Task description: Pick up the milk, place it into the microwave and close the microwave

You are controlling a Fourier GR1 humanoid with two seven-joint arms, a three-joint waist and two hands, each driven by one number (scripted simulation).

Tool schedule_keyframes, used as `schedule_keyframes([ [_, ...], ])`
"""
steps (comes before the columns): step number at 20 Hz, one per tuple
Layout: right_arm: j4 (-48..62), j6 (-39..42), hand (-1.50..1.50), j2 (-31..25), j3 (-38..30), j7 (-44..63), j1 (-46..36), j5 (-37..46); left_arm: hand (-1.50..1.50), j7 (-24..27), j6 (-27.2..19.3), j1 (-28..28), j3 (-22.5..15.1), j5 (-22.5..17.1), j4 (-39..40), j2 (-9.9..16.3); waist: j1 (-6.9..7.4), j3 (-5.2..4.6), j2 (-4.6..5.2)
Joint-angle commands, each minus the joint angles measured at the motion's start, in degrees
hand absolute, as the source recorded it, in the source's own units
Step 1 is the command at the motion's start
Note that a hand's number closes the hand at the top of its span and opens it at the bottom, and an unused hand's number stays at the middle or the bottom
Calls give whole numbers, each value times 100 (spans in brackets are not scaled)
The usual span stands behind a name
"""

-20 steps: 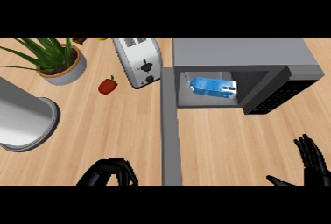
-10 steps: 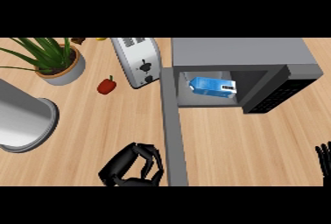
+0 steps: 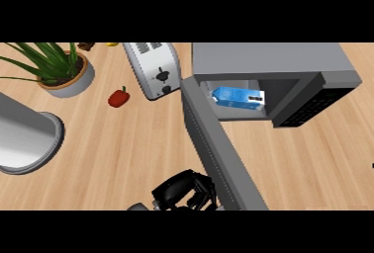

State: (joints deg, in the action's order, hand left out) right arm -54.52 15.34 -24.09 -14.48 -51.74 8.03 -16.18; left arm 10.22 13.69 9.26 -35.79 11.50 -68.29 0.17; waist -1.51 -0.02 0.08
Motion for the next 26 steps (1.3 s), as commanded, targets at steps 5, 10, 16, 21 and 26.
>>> schedule_keyframes([
  [5, -265, 643, -150, -43, 194, -198, -250, -122, 150, 508, -1339, 1157, -1542, -1511, 891, -14, -154, -9, 44],
  [10, -709, 569, -150, -36, 360, -141, -21, -94, -150, 523, -2272, 1524, -2162, -2259, 766, -10, -348, -16, 60],
  [16, -1280, 614, -150, -267, 387, 414, -148, -373, 150, 509, -3029, 1991, -2372, -2906, 760, -12, -661, -35, 94],
  [21, -1592, 674, -150, -221, 589, 584, -265, -450, 150, 284, -3373, 2675, -2362, -3368, 788, -13, -859, -27, 123],
  [26, -1703, 807, -150, -432, 693, 764, -386, -458, 150, 537, -3751, 3225, -2168, -3507, 993, -10, -1102, -37, 191],
])
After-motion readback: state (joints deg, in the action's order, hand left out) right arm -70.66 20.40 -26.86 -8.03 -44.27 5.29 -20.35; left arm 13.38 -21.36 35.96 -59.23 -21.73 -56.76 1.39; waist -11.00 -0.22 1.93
